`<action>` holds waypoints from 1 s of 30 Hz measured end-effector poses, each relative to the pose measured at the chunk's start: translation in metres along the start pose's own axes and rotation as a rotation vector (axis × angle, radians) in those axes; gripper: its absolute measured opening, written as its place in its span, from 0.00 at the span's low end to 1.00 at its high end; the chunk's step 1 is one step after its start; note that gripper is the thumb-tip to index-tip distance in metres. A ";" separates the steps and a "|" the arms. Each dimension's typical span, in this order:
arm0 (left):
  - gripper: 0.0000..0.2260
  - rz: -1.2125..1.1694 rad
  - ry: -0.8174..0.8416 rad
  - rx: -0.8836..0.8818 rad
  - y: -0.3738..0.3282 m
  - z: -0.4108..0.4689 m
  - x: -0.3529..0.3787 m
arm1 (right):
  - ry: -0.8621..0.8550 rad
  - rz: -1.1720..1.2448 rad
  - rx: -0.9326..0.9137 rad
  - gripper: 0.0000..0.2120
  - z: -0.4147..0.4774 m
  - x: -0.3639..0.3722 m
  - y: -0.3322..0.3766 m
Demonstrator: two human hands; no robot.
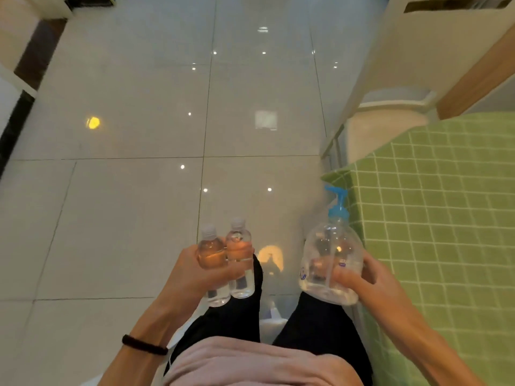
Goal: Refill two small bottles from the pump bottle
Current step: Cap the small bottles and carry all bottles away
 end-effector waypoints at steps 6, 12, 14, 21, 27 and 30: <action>0.19 -0.089 0.026 -0.034 -0.078 -0.047 -0.027 | -0.046 0.021 0.127 0.26 -0.022 0.016 0.078; 0.17 -0.118 0.021 -0.019 -0.144 -0.036 -0.065 | -0.099 0.051 0.173 0.24 -0.002 0.041 0.132; 0.17 -0.118 0.021 -0.011 -0.163 -0.024 -0.074 | -0.105 0.074 0.178 0.23 0.009 0.046 0.146; 0.15 -0.071 0.130 -0.004 -0.232 0.042 -0.061 | -0.161 0.151 0.162 0.31 0.061 0.024 0.191; 0.17 -0.020 0.187 -0.004 -0.301 0.120 -0.024 | -0.185 0.214 0.159 0.37 0.137 -0.019 0.223; 0.17 0.003 0.201 0.000 -0.339 0.166 -0.007 | -0.211 0.201 0.173 0.41 0.183 -0.047 0.239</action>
Point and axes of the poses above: each hand's wrist, its own z-axis towards the middle knuckle, its own x-axis out of the palm, y = z × x, the point moved 6 cm from there along z, towards the middle knuckle, and after that the axes turned 3 degrees about -x, right-handed, at the moved point
